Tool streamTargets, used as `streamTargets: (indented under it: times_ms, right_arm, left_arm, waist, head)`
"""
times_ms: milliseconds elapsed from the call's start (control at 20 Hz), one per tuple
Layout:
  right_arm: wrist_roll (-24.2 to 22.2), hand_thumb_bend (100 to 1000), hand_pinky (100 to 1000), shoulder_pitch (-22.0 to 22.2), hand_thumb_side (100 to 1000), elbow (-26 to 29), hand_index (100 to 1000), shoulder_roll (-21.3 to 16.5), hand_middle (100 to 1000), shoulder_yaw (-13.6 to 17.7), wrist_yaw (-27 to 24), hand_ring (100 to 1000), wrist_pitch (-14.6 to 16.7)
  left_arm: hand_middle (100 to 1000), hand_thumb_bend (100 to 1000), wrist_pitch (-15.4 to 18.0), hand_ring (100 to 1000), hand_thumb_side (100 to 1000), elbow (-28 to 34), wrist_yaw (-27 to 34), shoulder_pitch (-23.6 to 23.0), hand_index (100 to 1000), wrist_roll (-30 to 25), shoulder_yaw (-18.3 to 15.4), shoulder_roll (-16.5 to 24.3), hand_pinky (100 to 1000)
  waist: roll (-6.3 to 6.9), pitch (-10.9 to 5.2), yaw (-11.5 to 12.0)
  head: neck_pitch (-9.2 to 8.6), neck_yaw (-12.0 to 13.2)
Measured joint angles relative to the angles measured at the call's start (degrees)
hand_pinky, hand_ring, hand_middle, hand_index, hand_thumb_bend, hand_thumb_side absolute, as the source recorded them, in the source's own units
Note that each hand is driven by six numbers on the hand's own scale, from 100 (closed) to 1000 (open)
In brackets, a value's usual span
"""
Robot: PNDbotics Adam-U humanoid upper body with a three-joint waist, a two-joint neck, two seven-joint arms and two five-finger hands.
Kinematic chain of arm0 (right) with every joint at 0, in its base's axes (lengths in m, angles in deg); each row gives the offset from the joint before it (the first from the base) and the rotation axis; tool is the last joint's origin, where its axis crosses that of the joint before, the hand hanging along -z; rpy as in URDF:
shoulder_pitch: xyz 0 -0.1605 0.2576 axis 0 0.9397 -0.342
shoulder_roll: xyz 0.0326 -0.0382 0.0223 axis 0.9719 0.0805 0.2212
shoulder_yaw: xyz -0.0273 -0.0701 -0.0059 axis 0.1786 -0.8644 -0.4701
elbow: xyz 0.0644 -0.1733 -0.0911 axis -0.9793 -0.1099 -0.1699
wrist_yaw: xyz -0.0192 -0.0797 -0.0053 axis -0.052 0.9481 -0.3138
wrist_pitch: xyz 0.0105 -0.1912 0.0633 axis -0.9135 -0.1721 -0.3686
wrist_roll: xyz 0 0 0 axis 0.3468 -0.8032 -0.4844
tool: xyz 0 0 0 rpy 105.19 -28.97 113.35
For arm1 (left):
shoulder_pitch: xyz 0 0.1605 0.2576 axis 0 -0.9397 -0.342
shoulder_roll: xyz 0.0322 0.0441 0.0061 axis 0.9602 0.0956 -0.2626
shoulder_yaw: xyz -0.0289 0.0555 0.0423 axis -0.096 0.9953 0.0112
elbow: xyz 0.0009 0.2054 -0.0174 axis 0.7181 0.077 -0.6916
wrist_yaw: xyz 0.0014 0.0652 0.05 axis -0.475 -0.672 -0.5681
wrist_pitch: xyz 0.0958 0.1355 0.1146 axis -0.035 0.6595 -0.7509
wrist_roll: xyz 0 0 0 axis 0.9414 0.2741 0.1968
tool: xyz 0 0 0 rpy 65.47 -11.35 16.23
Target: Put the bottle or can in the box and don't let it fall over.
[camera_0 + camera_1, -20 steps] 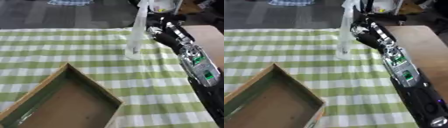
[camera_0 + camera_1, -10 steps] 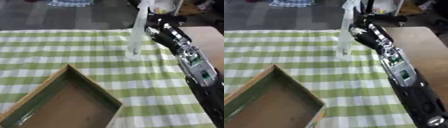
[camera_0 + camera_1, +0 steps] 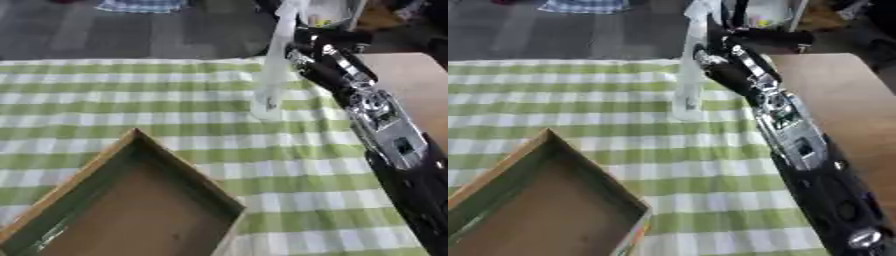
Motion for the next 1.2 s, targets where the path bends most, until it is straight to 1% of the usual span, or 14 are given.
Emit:
streamTargets:
  times_ms: [400,950,1200]
  right_arm:
    - [0.1,100,965,-0.6,582,-0.8,1000,0.0,1000,0.0,0.5,1000,0.0]
    - [0.1,100,963,-1.5,620,-0.9,1000,0.5,1000,-0.3,0.7,1000,-0.1]
    - [0.1,100,961,-2.0,613,-0.9,1000,0.6,1000,-0.3,0.7,1000,-0.2]
  left_arm:
    - [806,182,0.0,625,862,0.0,0.0,0.1,794,-0.3,0.0,0.0,1000]
    - [808,182,0.0,627,863,-0.1,0.0,0.1,795,-0.7,0.3,0.0,1000]
    - [808,183,-0.1,628,864,-0.2,0.0,0.1,795,-0.9,0.3,0.0,1000]
  waist:
    - [-0.08,0.18,0.2]
    - [-0.15,0.38,0.3]
    - [-0.18,0.47,0.3]
  head:
    - [-0.02,-0.1]
    - [-0.02,-0.3]
    - [-0.02,-0.4]
